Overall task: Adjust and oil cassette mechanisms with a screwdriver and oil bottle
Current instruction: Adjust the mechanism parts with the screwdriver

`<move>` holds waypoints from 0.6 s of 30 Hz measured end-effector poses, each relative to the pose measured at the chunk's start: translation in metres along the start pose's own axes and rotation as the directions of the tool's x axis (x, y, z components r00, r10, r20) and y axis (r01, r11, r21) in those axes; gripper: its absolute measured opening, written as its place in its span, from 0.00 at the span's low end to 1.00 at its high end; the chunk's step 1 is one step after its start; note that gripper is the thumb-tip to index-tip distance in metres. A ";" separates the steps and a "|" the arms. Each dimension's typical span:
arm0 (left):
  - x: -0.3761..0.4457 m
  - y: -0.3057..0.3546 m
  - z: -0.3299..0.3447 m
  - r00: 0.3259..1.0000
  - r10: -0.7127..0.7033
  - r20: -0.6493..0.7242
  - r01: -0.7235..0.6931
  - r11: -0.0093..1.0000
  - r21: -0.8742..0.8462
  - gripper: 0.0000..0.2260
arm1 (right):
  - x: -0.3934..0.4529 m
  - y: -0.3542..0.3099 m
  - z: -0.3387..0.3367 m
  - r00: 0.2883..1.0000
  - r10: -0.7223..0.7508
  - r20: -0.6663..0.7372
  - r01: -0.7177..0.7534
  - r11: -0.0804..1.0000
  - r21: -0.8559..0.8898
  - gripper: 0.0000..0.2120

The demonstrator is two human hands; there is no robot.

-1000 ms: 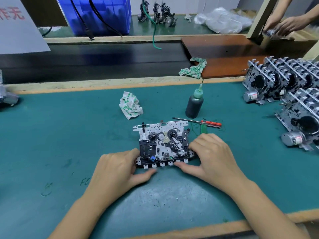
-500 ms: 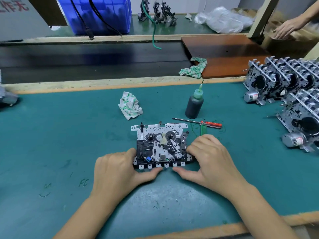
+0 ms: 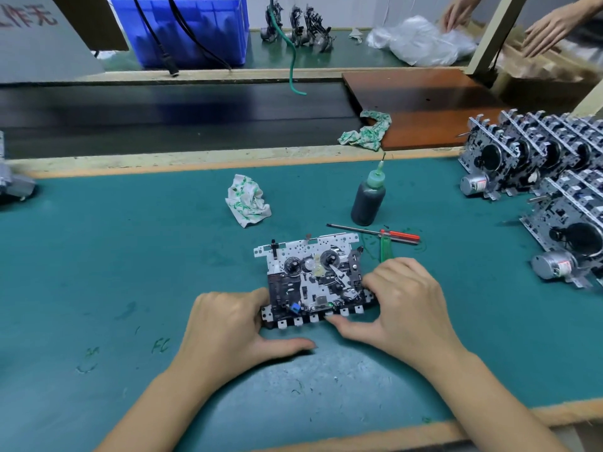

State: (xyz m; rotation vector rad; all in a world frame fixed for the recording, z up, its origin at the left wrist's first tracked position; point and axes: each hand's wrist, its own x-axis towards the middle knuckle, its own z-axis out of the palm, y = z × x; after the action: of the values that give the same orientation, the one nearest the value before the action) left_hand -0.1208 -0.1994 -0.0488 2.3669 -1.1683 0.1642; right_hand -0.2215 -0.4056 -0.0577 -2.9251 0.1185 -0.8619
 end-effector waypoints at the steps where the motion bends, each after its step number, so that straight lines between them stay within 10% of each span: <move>1: 0.000 0.000 0.001 1.000 -0.012 -0.011 0.012 1.000 0.009 0.31 | 0.000 -0.001 0.000 1.000 0.009 -0.008 -0.009 1.000 -0.005 0.28; 18: 0.001 -0.003 0.001 0.987 -0.161 -0.029 0.161 0.987 -0.009 0.30 | 0.002 0.007 -0.007 0.981 -0.129 0.142 0.099 0.974 0.202 0.21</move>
State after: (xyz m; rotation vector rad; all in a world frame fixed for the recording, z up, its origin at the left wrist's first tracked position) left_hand -0.1183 -0.1996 -0.0507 2.4316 -0.9573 0.1403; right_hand -0.2236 -0.4134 -0.0515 -2.8217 -0.1390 -0.6171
